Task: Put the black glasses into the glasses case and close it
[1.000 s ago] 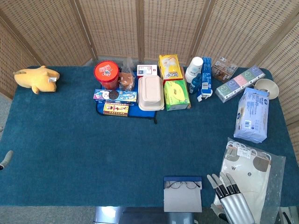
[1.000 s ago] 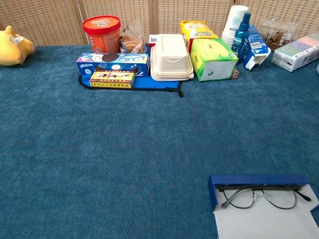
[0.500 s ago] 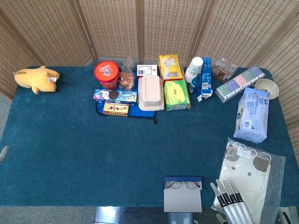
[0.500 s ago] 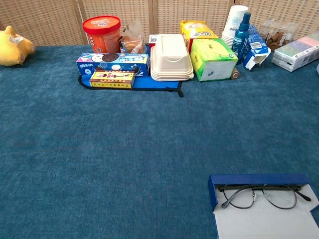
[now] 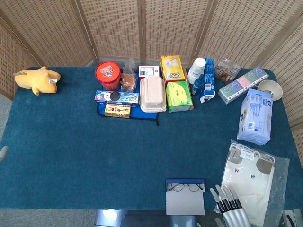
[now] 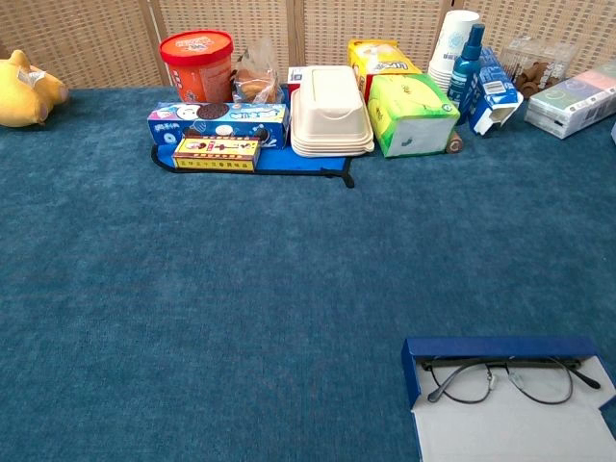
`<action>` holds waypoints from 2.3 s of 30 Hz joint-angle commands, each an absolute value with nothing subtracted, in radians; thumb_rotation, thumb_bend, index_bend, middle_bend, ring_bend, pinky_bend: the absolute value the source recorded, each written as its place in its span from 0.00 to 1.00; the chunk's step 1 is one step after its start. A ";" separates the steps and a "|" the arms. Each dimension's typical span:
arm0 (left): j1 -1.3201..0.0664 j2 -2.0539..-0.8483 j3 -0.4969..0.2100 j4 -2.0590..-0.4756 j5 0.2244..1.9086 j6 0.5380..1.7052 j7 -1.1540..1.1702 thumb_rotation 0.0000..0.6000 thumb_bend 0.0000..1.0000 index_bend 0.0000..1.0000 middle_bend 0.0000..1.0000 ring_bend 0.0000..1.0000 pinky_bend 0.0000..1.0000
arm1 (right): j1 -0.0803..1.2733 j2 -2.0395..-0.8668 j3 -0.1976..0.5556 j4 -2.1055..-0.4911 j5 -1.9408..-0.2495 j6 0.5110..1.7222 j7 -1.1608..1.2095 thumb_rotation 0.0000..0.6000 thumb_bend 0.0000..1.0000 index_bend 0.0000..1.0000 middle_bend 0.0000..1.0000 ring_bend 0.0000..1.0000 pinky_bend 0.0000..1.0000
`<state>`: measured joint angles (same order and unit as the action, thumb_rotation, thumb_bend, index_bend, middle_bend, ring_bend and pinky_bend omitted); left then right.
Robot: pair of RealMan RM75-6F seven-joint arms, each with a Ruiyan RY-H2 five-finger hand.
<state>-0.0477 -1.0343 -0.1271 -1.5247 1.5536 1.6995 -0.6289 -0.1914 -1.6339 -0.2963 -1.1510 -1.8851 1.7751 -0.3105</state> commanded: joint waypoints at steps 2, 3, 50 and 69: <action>-0.038 -1.026 -0.127 -1.520 1.553 1.713 -0.639 1.00 0.30 0.20 0.24 0.12 0.00 | -0.196 -1.679 -0.289 -1.085 -1.903 1.769 -0.259 1.00 0.17 0.00 0.00 0.00 0.09; -0.037 -1.026 -0.127 -1.518 1.553 1.713 -0.641 1.00 0.30 0.20 0.24 0.12 0.00 | -0.197 -1.686 -0.288 -1.074 -1.905 1.770 -0.252 1.00 0.16 0.00 0.00 0.00 0.09; -0.003 -0.986 -0.124 -1.537 1.586 1.788 -0.619 1.00 0.30 0.20 0.24 0.12 0.00 | -0.154 -1.890 -0.241 -0.731 -1.926 1.810 0.074 1.00 0.16 0.00 0.00 0.00 0.09; 0.008 -1.012 -0.124 -1.479 1.568 1.794 -0.643 1.00 0.30 0.20 0.24 0.12 0.00 | -0.114 -1.807 -0.254 -0.896 -1.955 1.801 -0.017 1.00 0.16 0.00 0.05 0.00 0.10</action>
